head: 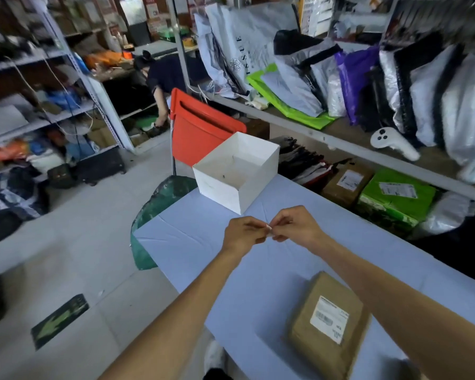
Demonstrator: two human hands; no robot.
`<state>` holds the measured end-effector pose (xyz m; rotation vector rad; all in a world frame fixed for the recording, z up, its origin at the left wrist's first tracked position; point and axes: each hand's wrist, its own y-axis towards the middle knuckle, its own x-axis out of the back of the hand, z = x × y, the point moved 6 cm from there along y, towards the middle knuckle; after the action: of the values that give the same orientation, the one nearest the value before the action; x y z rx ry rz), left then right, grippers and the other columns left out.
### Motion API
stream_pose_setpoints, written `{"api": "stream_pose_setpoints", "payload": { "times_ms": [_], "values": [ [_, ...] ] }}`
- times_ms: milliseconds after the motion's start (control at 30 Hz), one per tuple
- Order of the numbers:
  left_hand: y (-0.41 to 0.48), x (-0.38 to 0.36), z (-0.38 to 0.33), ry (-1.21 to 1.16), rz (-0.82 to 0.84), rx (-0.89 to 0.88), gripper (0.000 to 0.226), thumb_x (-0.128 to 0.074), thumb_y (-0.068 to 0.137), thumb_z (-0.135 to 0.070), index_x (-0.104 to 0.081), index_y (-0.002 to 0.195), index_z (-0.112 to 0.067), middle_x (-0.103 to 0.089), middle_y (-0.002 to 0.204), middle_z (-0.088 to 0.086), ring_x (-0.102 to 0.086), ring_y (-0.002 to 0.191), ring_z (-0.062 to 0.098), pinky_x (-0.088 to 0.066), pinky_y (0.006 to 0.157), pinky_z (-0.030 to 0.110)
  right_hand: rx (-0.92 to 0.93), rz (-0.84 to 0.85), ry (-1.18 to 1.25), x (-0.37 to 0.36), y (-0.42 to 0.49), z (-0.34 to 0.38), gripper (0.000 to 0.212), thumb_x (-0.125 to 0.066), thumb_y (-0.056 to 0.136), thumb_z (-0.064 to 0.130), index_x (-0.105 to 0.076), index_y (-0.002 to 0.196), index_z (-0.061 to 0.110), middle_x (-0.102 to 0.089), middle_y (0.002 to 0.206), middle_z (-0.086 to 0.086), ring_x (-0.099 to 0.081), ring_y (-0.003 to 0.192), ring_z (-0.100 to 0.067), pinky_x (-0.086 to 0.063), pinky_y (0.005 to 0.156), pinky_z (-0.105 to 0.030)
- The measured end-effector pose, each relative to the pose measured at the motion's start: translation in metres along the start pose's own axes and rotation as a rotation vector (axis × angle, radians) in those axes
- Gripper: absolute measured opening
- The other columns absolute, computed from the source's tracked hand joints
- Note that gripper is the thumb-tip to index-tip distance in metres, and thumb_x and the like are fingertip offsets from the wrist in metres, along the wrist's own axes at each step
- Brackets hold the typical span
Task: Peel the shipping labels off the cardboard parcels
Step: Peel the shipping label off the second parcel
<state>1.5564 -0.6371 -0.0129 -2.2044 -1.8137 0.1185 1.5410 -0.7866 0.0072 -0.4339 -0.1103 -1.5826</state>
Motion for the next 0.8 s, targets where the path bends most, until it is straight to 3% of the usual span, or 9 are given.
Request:
{"api": "stream_pose_setpoints", "payload": {
  "times_ms": [100, 267, 400, 500, 700, 800],
  "values": [
    [0.042, 0.026, -0.002, 0.095, 0.012, -0.064, 0.008, -0.079, 0.073, -0.007, -0.075, 0.078, -0.013, -0.073, 0.076, 0.006, -0.069, 0.069, 0.017, -0.06, 0.073, 0.029, -0.008, -0.025, -0.045, -0.02, 0.041, 0.009, 0.009, -0.078, 0.069, -0.003, -0.07, 0.075, -0.003, -0.069, 0.071, -0.022, -0.067, 0.062, -0.025, -0.058, 0.065, -0.033],
    [0.115, 0.068, -0.015, 0.214, 0.128, -0.094, 0.007, -0.078, 0.075, -0.01, -0.075, 0.078, -0.016, -0.07, 0.073, -0.006, -0.061, 0.06, -0.001, -0.053, 0.06, 0.017, -0.047, -0.079, -0.093, -0.049, 0.106, 0.03, 0.013, -0.075, 0.07, -0.005, -0.067, 0.066, 0.005, -0.068, 0.068, -0.02, -0.064, 0.06, -0.025, -0.055, 0.064, -0.035],
    [0.16, 0.092, -0.036, 0.311, 0.23, -0.133, 0.008, -0.072, 0.078, -0.004, -0.074, 0.081, -0.011, -0.067, 0.067, -0.006, -0.06, 0.061, 0.004, -0.051, 0.058, 0.018, -0.036, -0.126, -0.208, -0.059, 0.145, 0.053, 0.029, -0.071, 0.067, -0.007, -0.063, 0.055, 0.018, -0.063, 0.054, 0.001, -0.06, 0.052, -0.009, -0.05, 0.058, -0.025],
    [0.189, 0.104, -0.057, 0.516, 0.232, -0.264, 0.01, -0.067, 0.08, -0.005, -0.074, 0.084, -0.011, -0.068, 0.075, -0.006, -0.062, 0.069, 0.008, -0.05, 0.068, 0.02, -0.031, -0.171, -0.321, -0.058, 0.176, 0.069, 0.024, -0.072, 0.066, -0.006, -0.063, 0.058, 0.015, -0.059, 0.054, 0.011, -0.055, 0.047, 0.002, -0.042, 0.053, -0.014],
    [0.241, 0.119, -0.091, 1.114, 0.238, -0.425, 0.015, -0.061, 0.084, -0.021, -0.068, 0.097, -0.023, -0.07, 0.103, 0.0, -0.064, 0.094, 0.022, -0.053, 0.083, 0.034, 0.001, -0.243, -0.558, -0.05, 0.236, 0.093, 0.01, -0.068, 0.071, -0.002, -0.07, 0.076, 0.006, -0.07, 0.087, -0.006, -0.065, 0.085, -0.022, -0.054, 0.079, -0.032],
    [0.253, 0.118, -0.104, 1.232, 0.264, -0.475, 0.018, -0.058, 0.088, -0.021, -0.066, 0.104, -0.021, -0.067, 0.11, 0.003, -0.062, 0.101, 0.025, -0.05, 0.087, 0.033, -0.006, -0.251, -0.592, -0.044, 0.257, 0.099, 0.012, -0.068, 0.075, 0.006, -0.072, 0.086, 0.005, -0.068, 0.101, -0.01, -0.062, 0.098, -0.026, -0.049, 0.083, -0.027]
  ]
}}
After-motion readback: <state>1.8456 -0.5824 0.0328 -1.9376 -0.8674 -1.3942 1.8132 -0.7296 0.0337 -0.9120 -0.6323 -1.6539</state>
